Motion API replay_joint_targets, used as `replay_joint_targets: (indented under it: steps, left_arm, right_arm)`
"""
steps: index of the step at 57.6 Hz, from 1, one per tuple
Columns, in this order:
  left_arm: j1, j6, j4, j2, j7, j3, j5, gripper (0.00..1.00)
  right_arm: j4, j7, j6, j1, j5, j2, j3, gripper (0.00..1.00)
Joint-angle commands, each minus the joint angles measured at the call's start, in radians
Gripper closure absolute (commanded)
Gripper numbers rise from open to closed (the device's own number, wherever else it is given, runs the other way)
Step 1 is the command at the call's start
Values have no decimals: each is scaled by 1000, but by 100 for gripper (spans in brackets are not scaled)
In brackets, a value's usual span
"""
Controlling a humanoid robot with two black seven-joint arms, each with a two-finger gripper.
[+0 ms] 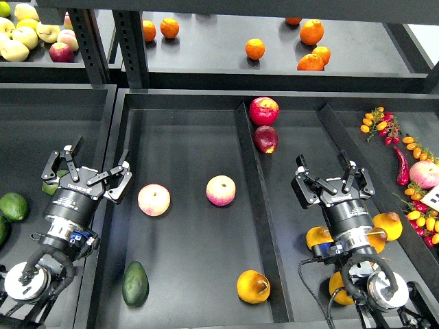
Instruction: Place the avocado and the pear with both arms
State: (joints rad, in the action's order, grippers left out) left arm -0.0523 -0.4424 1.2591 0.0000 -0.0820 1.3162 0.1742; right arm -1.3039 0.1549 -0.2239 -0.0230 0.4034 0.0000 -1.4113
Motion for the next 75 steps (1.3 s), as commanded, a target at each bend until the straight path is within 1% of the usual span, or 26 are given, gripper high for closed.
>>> replay_joint_targets:
  steps: [1,6,10,12,14,30,50,55,56,60,61,62,63,70,75]
  left_arm:
    - [-1,-10,0,0,-5,-9,-12,1]
    - [-1,-12,2,0,-19,-22,-21,1]
    - [-8,-12,2,0,-42,-32,-32,1]
    - [-15,-12,2,0,-64,-46,-45,1]
    - [-18,-10,2,0,-68,-52,-55,1]
    - [-24,-13,2,0,-70,-83,-73,1]
    - [-43,-46,16,0,-70,-91,-209,1]
    - [-72,-46,19,47,-77,-109,-209,1]
    - [-81,-46,19,63,-84,-112,-208,1]
    - [-109,-46,19,110,-134,-127,-209,1]
    - [-110,-46,19,115,-140,-127,-209,1]
    - [-116,-46,19,126,-157,-129,-209,1]
    - [-132,-46,19,149,-194,-129,-211,1]
    - [-162,-46,19,213,-266,-138,-209,1]
    - [-210,-46,22,290,-343,-182,-209,1]
  right_arm:
    - [0,0,0,0,0,0,0,0]
    - [0,0,0,0,0,0,0,0]
    - [0,0,0,0,0,0,0,0]
    - [0,0,-2,0,0,0,0,0]
    - [0,0,0,0,0,0,0,0]
    - [-1,0,-2,-2,0,0,0,0]
    - [-1,0,-2,-2,0,0,0,0]
    - [-1,0,-2,-2,0,0,0,0]
    - [0,0,-2,-2,0,0,0,0]
    - [-1,0,-2,-2,0,0,0,0]
    - [-1,0,-2,-2,0,0,0,0]
    - [-1,0,-3,-2,0,0,0,0]
    - [-1,0,-3,-2,0,0,0,0]
    - [-1,0,-5,-2,0,0,0,0]
    - [-1,0,-3,-2,0,0,0,0]
